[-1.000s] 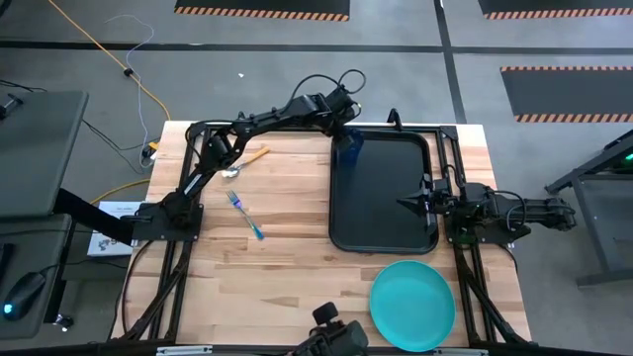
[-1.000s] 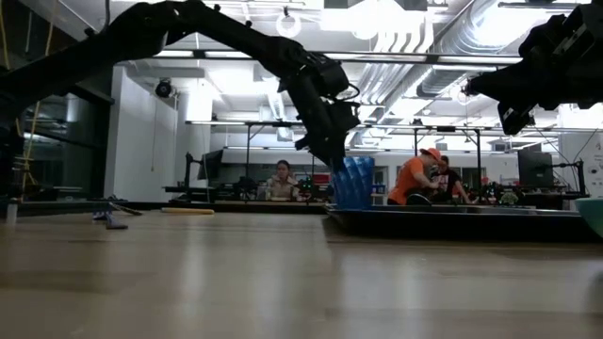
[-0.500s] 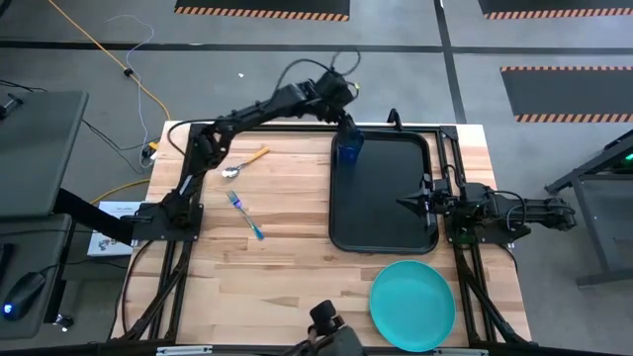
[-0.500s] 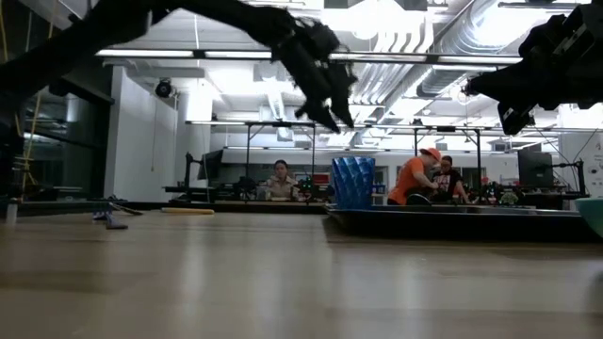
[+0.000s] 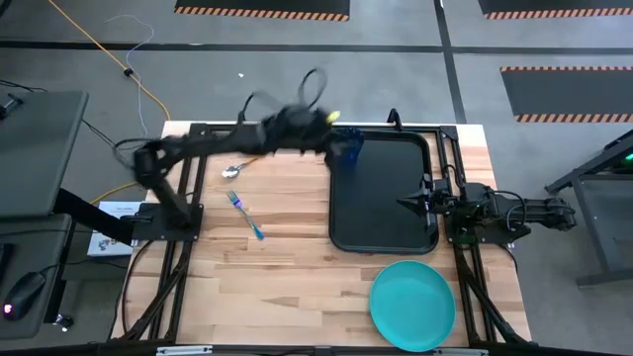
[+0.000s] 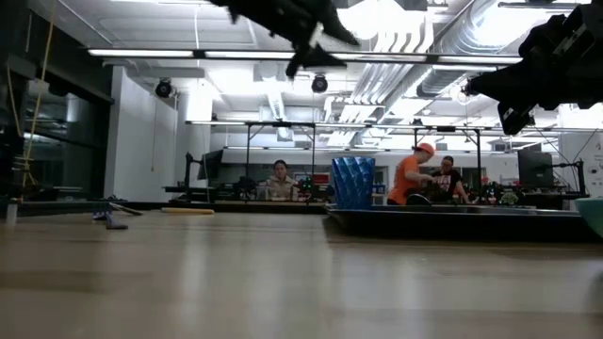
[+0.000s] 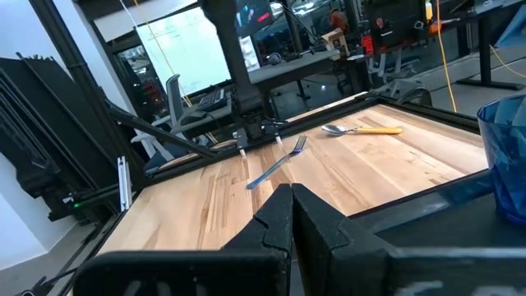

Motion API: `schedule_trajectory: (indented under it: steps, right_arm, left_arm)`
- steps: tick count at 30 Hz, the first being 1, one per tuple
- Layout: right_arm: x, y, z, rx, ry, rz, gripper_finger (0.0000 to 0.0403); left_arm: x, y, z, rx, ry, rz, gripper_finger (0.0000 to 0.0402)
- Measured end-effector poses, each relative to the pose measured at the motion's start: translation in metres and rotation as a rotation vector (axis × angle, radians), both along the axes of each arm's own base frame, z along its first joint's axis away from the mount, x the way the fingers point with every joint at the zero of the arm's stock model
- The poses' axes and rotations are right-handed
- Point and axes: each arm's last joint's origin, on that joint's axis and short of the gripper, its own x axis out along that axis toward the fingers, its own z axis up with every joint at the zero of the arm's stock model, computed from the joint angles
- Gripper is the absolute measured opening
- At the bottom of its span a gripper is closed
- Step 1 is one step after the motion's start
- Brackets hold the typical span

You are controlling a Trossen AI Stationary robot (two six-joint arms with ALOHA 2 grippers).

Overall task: Pick and place plate/cup/fork/spoon on tray
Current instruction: Put the blue plate on the black tray to the bottom of the blue cup

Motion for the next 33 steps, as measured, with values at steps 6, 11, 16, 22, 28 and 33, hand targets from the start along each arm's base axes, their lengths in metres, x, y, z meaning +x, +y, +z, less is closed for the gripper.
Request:
schedule_trajectory:
  steps: [6, 11, 16, 22, 28, 33]
  right_arm:
    - [0.0, 0.0, 0.0, 0.0, 0.0, 0.0, 0.0]
    - [0.0, 0.0, 0.0, 0.0, 0.0, 0.0, 0.0]
    - [0.0, -0.002, 0.004, -0.022, -0.043, -0.079, 0.0]
    - [-0.011, -0.01, 0.036, 0.282, -0.451, -0.306, 0.0]
    - [-0.029, -0.018, 0.055, 0.487, -0.773, -0.591, 0.0]
    - [-0.016, -0.016, 0.065, 0.583, -0.697, -0.392, 0.0004]
  left_arm:
    - [-0.062, -0.069, -0.022, 0.041, -0.426, 0.005, 0.0209]
    - [-0.105, -0.093, -0.023, 0.043, -0.483, -0.013, 0.0209]
    - [-0.133, -0.103, -0.009, 0.072, -0.434, -0.051, 0.0209]
    - [-0.156, -0.106, -0.003, 0.138, -0.344, -0.071, 0.0209]
    - [-0.165, -0.105, -0.001, 0.139, -0.324, -0.072, 0.0209]
    - [-0.167, -0.105, -0.001, 0.208, -0.302, -0.08, 0.0209]
